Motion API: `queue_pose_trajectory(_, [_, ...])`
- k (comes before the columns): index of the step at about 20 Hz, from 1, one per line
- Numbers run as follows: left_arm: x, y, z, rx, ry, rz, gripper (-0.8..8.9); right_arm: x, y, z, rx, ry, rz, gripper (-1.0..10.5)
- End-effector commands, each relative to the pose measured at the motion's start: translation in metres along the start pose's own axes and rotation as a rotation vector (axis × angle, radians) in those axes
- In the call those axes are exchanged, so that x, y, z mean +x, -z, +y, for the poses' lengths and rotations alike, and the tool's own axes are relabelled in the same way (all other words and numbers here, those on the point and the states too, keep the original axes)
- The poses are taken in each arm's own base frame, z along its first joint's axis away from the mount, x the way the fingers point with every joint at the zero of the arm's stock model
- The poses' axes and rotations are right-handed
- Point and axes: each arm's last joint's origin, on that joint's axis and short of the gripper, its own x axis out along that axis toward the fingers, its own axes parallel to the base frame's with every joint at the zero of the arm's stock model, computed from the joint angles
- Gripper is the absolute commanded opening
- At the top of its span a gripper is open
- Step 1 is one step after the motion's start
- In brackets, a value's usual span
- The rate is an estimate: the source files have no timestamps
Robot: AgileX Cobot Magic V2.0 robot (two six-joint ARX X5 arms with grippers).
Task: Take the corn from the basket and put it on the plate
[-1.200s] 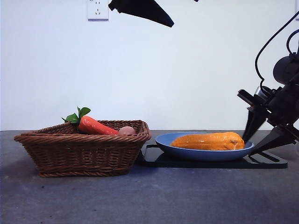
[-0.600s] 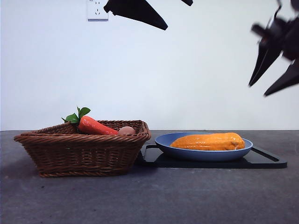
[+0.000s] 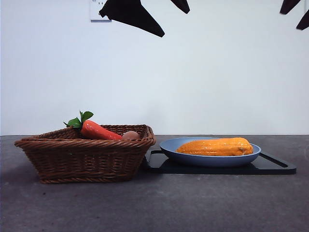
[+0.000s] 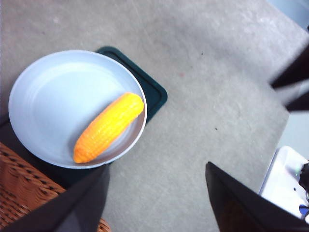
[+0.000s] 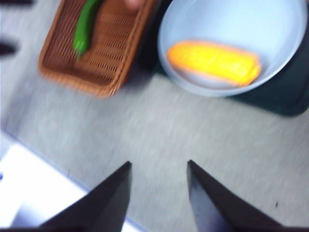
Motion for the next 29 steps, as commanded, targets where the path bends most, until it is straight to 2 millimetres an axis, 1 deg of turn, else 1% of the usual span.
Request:
queue_pose_trajectory(1, [-0.001,-0.004,-0.003,0.013,0.004,-0.01,1.86,-0.002,0.001,0.004,-0.052,0.027,0.011,0.9])
queue_pose_trajectory(3, [-0.001,-0.004,-0.003,0.012,0.004,-0.009,0.63,-0.002,0.002,0.006,-0.072,0.035,0.018,0.0])
queue_pose_trajectory(4, [-0.001,-0.004,-0.003,0.012,0.004,-0.008,0.12,-0.002,0.003,0.006,-0.081,0.033,0.021,0.0])
queue_pose_trajectory(8, [-0.001,-0.003,-0.003,0.009,0.004,0.001,0.07,-0.001,0.001,0.007,-0.091,0.03,0.004,0.0])
queue_pose_trajectory(20, [-0.002,-0.018,-0.004,0.061,0.01,-0.146,0.07,-0.005,-0.024,0.008,-0.198,0.031,-0.244,0.0])
queue_pose_trajectory(21, [-0.002,-0.018,-0.004,0.074,0.009,-0.151,0.07,-0.006,-0.026,0.008,-0.207,0.03,-0.263,0.0])
queue_pose_trajectory(22, [-0.003,-0.019,0.0,0.111,-0.007,-0.158,0.07,-0.006,-0.028,0.009,-0.217,0.03,-0.284,0.0])
queue_pose_trajectory(23, [-0.007,-0.02,0.008,0.109,-0.03,-0.171,0.07,-0.007,-0.03,0.009,-0.227,0.029,-0.306,0.0])
queue_pose_trajectory(25, [-0.026,-0.022,0.026,0.095,-0.089,-0.215,0.07,-0.009,-0.035,0.01,-0.25,0.028,-0.353,0.0])
queue_pose_trajectory(27, [-0.059,-0.017,0.038,0.083,-0.158,-0.271,0.07,-0.01,-0.039,0.011,-0.27,0.026,-0.394,0.0])
queue_pose_trajectory(29, [-0.101,-0.003,0.047,0.063,-0.249,-0.358,0.07,-0.012,-0.042,0.012,-0.287,0.025,-0.428,0.0])
